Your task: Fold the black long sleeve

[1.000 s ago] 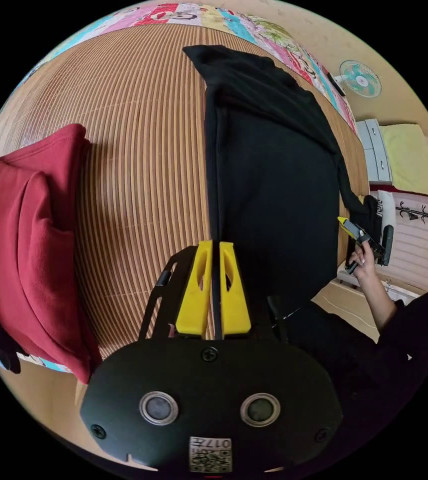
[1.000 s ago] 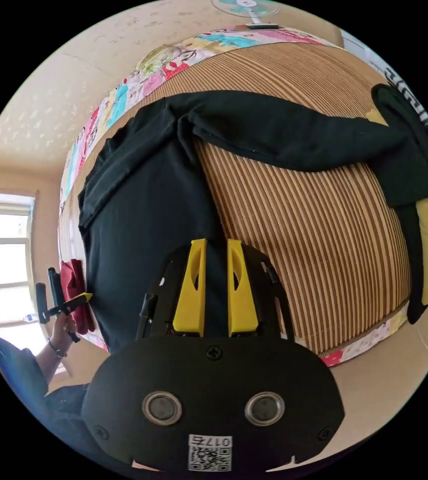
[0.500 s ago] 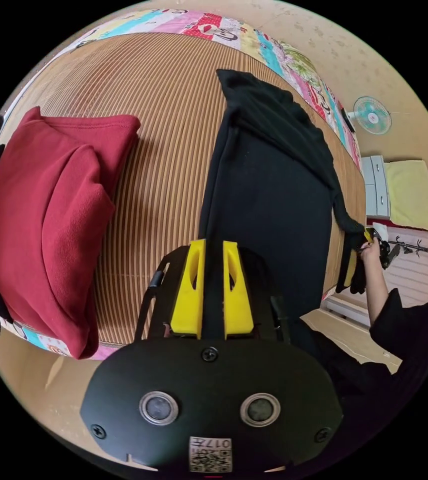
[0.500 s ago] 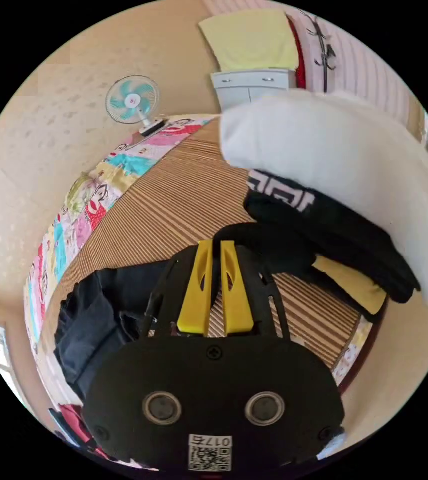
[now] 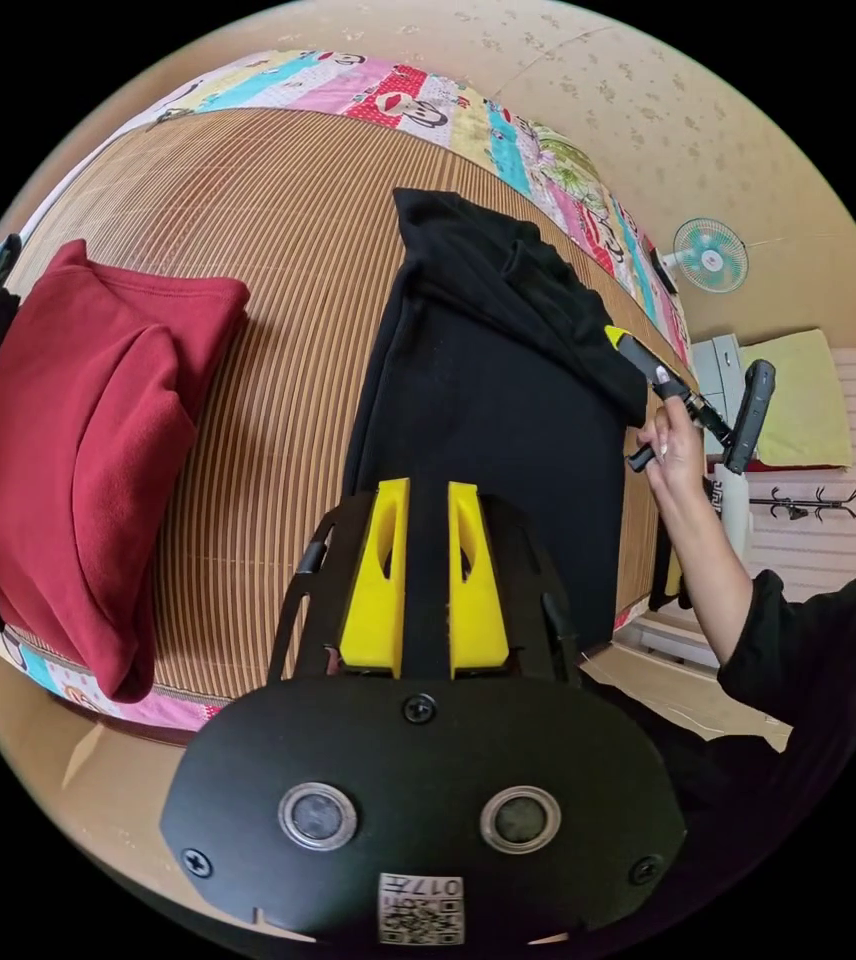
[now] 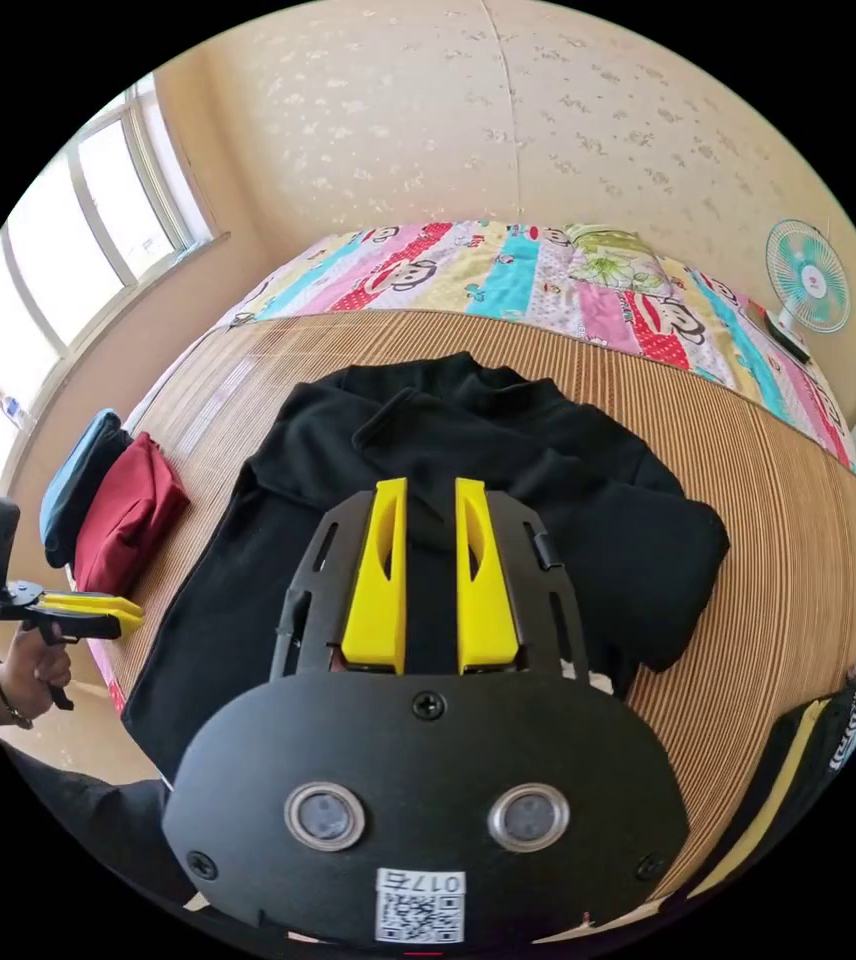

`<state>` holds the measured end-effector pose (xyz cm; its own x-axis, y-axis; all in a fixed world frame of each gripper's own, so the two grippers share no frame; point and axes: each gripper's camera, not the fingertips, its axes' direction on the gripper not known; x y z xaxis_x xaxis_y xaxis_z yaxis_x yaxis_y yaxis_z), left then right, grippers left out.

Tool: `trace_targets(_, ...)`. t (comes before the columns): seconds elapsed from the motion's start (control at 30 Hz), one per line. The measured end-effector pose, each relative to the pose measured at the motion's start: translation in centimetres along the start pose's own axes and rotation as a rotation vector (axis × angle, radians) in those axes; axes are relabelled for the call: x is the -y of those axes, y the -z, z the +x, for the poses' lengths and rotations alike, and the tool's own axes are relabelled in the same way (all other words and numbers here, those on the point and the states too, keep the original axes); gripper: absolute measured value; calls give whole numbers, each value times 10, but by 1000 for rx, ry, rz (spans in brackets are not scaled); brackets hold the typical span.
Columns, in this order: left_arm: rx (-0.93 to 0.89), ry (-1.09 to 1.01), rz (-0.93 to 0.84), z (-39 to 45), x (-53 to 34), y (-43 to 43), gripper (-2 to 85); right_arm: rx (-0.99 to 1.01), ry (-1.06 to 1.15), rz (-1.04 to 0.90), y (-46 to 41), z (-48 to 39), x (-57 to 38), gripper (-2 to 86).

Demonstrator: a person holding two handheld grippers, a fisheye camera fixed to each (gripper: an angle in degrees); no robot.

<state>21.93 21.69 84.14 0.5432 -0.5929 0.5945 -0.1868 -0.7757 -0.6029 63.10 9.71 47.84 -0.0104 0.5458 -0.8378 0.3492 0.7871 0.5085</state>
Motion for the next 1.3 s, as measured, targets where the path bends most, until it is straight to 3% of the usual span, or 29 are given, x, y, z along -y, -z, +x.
trace_targets(0.13,-53,25,29,-14,-5,5,70,84,-14,0,8,68,8,97)
trace_targets(0.27,-67,-71,101,3,17,11,81,217,15,-159,-43,119,32,110)
trace_targets(0.43,-109,-182,178,38,65,6,85,368,117,-113,-56,61,40,117)
trace_targets(0.6,-205,-109,225,30,66,1,85,268,90,-274,-133,4,4,85)
trace_targets(0.67,-227,-77,218,18,56,0,85,396,-130,-136,-119,38,-16,40)
trace_targets(0.77,-253,-30,193,-7,36,-2,85,471,-254,53,-68,68,-29,27)
trace_targets(0.87,-255,6,157,-29,20,-3,86,556,-207,238,-10,70,-21,23)
trace_targets(0.97,-261,19,164,-44,10,2,86,705,-69,300,4,40,-6,25)
trace_targets(1.1,-257,-4,202,-49,12,4,87,712,39,159,-58,-9,-11,39)
trace_targets(1.17,-246,-25,218,-47,22,1,89,806,4,-43,-119,-15,-29,56)
trace_targets(1.23,-235,-66,231,-43,39,-3,95,822,-20,-70,-127,-8,-46,65)
trace_targets(1.3,-220,-116,243,-36,69,-11,100,704,-44,-40,-107,7,-58,70)
